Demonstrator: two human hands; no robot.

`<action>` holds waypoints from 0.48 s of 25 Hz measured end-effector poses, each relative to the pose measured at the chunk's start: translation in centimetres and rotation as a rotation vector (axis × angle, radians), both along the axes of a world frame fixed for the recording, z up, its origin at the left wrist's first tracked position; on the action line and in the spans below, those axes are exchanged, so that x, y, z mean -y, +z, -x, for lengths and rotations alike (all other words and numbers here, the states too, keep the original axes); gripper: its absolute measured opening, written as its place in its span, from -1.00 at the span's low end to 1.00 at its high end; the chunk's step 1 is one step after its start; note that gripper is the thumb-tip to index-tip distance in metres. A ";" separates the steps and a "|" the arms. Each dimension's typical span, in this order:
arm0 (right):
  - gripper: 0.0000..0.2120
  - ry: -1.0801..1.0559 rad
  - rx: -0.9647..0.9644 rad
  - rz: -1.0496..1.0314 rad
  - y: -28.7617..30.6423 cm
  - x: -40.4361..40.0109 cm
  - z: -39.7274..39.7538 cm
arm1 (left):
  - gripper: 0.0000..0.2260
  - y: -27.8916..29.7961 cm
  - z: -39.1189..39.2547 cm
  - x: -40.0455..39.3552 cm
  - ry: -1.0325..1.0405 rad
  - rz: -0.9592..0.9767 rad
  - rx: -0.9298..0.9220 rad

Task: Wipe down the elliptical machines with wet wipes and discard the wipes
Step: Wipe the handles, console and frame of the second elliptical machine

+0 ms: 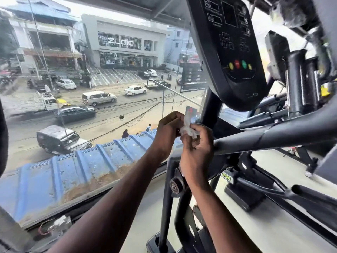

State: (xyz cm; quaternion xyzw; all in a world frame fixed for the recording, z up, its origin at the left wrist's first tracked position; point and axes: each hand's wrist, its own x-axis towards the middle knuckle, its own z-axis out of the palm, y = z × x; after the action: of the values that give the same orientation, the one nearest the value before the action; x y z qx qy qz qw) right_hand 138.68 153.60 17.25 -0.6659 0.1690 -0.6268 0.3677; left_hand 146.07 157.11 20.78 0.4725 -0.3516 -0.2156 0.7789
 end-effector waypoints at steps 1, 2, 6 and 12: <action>-0.79 -0.038 0.002 0.033 0.2 0.0 0.2 | -0.93 0.3 -0.1 0.5 -0.044 0.012 0.017; -0.80 -0.095 -0.007 0.067 0.4 0.0 0.4 | -0.88 0.4 -0.3 1.3 -0.092 0.024 0.026; -0.74 -0.405 -0.122 0.268 0.1 -1.4 2.0 | -0.81 0.6 -0.2 3.7 -0.305 0.038 0.163; -0.78 -1.088 -0.138 0.435 2.6 -2.5 8.4 | -0.75 0.1 0.6 6.5 -0.450 -0.328 0.390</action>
State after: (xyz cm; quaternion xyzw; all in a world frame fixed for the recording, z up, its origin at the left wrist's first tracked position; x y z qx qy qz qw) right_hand 130.23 156.11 19.84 -0.5831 0.3772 -0.7007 -0.1636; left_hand 145.50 150.62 20.90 0.5345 -0.5500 -0.3415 0.5433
